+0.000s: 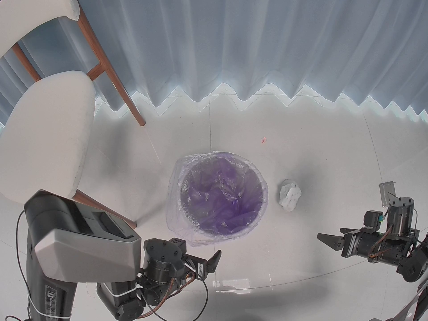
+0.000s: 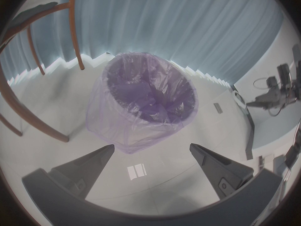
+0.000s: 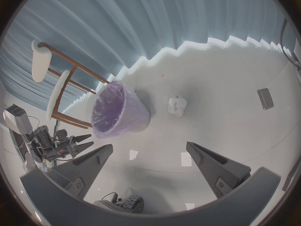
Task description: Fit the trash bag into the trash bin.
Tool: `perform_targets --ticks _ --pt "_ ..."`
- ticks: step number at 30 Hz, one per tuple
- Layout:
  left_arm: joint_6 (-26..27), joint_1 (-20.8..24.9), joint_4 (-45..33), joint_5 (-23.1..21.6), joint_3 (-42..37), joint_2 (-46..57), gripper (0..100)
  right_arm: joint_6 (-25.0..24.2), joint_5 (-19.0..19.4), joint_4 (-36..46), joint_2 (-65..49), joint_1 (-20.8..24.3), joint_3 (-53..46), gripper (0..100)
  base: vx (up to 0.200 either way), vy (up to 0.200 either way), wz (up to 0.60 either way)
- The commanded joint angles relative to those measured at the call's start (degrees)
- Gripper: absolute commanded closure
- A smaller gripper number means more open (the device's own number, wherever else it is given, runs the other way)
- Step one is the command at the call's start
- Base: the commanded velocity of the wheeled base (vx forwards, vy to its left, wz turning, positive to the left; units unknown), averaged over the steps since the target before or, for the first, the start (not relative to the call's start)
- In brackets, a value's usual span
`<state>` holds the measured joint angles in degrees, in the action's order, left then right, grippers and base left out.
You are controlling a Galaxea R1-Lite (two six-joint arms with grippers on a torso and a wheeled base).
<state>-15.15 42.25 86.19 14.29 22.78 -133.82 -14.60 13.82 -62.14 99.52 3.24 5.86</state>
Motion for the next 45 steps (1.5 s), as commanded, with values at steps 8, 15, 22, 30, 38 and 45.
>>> perform_targets --ticks 8,15,22,30,38,45 --pt "3.38 -1.30 0.03 2.76 7.36 -7.95 0 -5.79 -0.20 -3.69 -4.87 0.19 -5.78 0 0.000 0.000 0.00" --pt "3.38 -1.74 0.12 3.03 8.50 -8.13 0 -5.79 -0.20 -3.69 -4.87 0.27 -5.78 0 0.000 0.000 0.00" --pt "3.02 -2.97 0.21 4.17 10.26 -8.13 0 -5.79 -0.20 -3.34 -4.69 0.62 -5.78 0 0.000 0.000 0.00" --pt "2.85 -6.13 0.03 4.61 13.25 -9.97 0 -5.70 -1.17 -3.43 -4.78 1.24 -5.78 0 0.000 0.000 0.00" --pt "2.94 -8.94 -8.93 2.68 14.22 -9.36 0 -5.79 -1.61 -3.34 -4.69 1.59 -5.78 0 0.000 0.000 0.00" --pt "3.20 -11.40 -21.59 1.80 22.74 -8.74 0 -5.96 -1.61 -3.26 -4.34 1.59 -5.78 0 0.000 0.000 0.00"
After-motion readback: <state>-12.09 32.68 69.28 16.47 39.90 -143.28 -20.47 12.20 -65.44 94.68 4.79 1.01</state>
